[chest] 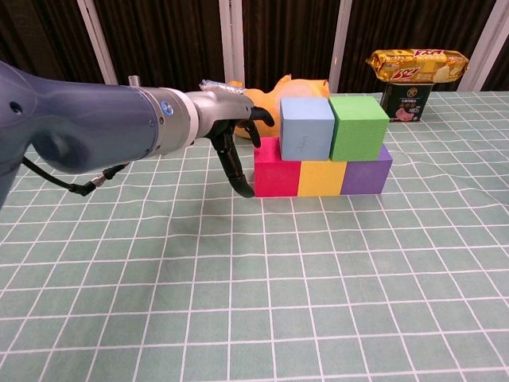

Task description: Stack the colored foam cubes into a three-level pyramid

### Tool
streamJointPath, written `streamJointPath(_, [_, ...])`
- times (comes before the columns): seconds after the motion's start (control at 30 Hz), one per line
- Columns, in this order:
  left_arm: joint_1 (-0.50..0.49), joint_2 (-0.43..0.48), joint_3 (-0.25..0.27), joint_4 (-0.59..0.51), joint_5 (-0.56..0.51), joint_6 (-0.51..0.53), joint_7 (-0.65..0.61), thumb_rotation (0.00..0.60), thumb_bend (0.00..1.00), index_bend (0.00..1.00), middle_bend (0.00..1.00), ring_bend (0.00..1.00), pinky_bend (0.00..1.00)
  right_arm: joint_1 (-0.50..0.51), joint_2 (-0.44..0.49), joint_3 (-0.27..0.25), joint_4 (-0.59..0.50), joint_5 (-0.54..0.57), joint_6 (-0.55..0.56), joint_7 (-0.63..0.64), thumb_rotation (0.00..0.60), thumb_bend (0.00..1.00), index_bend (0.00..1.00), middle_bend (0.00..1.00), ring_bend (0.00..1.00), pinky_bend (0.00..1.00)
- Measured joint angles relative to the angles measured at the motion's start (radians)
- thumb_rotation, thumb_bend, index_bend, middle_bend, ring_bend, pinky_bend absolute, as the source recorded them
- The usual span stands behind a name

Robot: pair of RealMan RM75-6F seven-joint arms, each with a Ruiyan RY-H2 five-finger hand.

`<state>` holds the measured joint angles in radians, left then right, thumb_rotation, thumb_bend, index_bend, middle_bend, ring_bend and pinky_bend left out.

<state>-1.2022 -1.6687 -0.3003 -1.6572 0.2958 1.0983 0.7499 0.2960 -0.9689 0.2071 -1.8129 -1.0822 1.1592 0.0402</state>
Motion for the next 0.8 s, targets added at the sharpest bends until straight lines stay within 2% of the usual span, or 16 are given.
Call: streamJointPath(0.8, [-0.012, -0.021, -0.009, 0.024, -0.007, -0.007, 0.007, 0.6, 0.16, 0.0, 0.15, 0.02, 0.04, 0.001, 0.0, 0.0, 0.0, 0.001, -0.002, 0.001, 0.6, 0.3, 0.0, 0.0, 0.0, 0.0])
